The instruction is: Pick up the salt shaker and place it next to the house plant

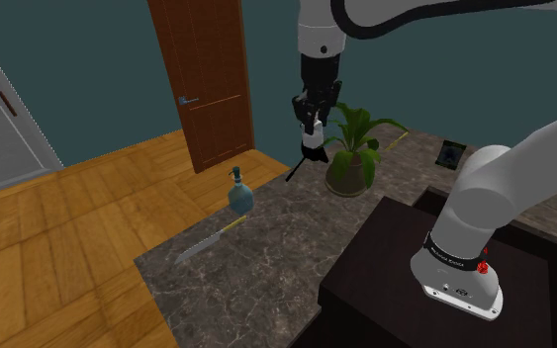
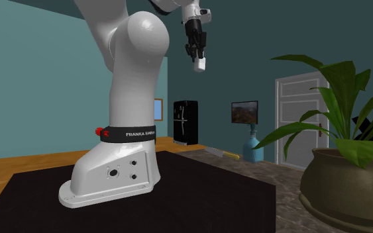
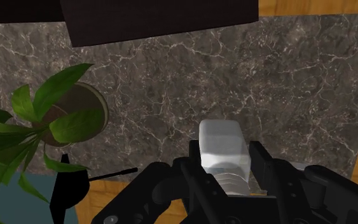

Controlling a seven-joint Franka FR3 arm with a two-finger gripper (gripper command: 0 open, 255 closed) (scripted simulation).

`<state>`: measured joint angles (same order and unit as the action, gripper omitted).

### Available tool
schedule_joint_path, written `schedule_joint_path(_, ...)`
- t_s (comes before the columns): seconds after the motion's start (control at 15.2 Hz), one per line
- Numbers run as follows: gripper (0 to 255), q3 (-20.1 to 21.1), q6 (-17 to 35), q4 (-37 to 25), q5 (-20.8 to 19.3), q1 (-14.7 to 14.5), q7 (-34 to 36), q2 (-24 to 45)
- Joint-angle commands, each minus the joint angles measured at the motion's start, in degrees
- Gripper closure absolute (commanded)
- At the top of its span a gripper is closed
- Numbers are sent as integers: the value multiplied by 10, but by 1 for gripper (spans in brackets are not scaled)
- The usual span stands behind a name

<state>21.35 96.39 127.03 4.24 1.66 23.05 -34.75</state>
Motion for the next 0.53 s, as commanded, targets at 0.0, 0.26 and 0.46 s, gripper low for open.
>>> schedule_joint_path(0.0, 255, -1, -16, -18, -2, 1, -1, 2)
schedule_joint_path(0.26, 255, -4, -45, -54, -5, 4, -2, 9)
schedule_joint_path(0.46, 255, -5, -67, -82, -8, 6, -3, 16)
